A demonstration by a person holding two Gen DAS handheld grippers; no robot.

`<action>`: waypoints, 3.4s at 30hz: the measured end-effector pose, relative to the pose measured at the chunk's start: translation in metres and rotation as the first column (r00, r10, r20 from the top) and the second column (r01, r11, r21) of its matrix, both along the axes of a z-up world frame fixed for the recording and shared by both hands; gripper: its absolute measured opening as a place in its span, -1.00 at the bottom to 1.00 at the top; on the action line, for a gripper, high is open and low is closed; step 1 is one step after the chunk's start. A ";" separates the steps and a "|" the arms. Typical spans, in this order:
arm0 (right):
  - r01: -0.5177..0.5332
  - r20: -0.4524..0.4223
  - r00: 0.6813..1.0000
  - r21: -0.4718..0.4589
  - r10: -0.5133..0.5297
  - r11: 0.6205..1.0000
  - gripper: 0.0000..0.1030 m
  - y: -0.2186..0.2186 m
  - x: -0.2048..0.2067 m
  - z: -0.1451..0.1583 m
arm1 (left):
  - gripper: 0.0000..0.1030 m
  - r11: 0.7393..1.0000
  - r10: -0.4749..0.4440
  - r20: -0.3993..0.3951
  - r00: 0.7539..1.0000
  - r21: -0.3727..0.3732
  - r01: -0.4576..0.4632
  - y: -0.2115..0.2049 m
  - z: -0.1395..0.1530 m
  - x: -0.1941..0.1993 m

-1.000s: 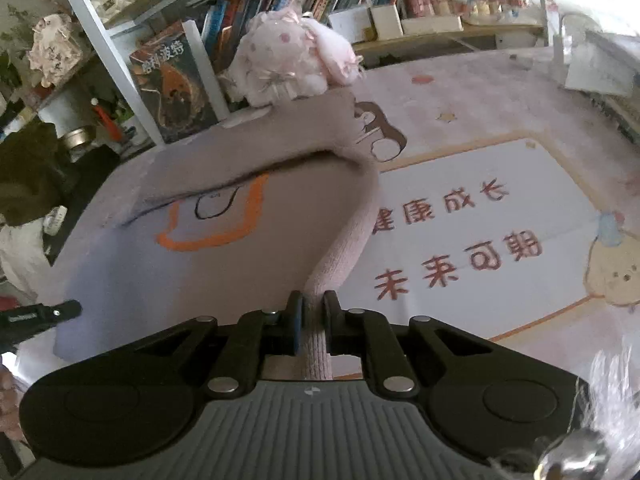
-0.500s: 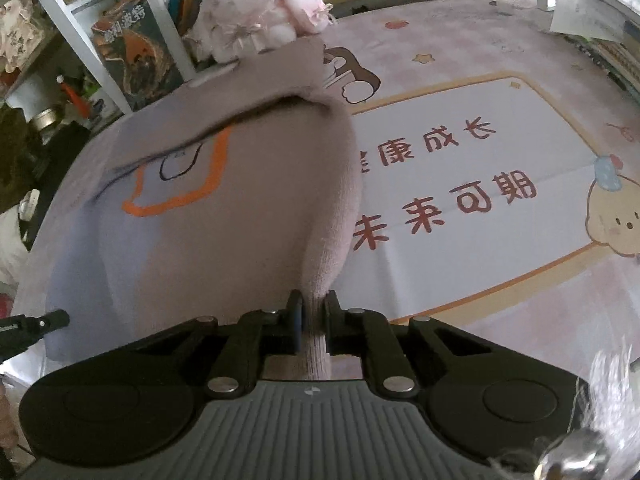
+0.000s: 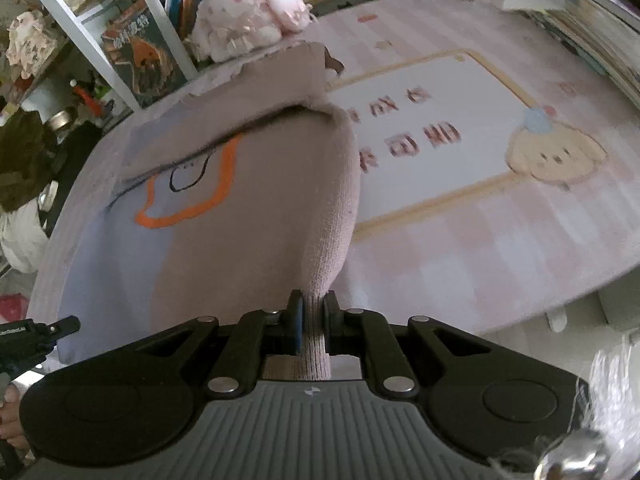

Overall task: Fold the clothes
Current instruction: 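Grasp the lavender hem with the left gripper while the right gripper grasps the beige hem, then lift the hem with both grippers and fold it up onto the collar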

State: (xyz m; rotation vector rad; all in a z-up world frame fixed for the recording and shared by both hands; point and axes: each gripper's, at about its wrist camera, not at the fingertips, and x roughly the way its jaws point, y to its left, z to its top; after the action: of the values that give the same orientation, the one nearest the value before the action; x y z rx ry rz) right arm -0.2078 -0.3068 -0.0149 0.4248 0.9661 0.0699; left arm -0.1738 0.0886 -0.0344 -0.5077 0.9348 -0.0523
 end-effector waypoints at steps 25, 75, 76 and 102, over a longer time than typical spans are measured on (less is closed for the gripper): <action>0.071 0.346 0.912 0.393 -0.219 0.917 -0.83 -0.047 0.107 0.102 | -0.89 0.939 0.157 0.300 0.941 -0.340 -0.049 0.026 0.091 0.144; 0.148 0.185 0.975 -0.144 -0.121 0.978 -0.86 -0.020 0.271 0.019 | -0.92 0.965 -0.240 0.174 0.955 0.147 0.215 -0.020 0.034 0.281; 0.151 0.168 0.978 -0.143 -0.127 0.978 -0.86 -0.021 0.273 0.015 | -0.92 0.970 -0.218 0.130 0.967 0.136 0.200 -0.017 0.025 0.285; 0.173 0.121 0.980 -0.156 -0.155 0.972 -0.43 -0.019 0.273 0.011 | -0.62 0.988 -0.155 0.154 0.976 0.041 0.150 0.020 0.018 0.249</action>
State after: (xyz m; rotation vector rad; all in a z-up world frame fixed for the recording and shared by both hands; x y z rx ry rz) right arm 0.0655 -0.3255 -0.0040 0.3422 0.8197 -0.1361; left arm 0.0756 0.1088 -0.0165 -0.3982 0.8176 -0.2144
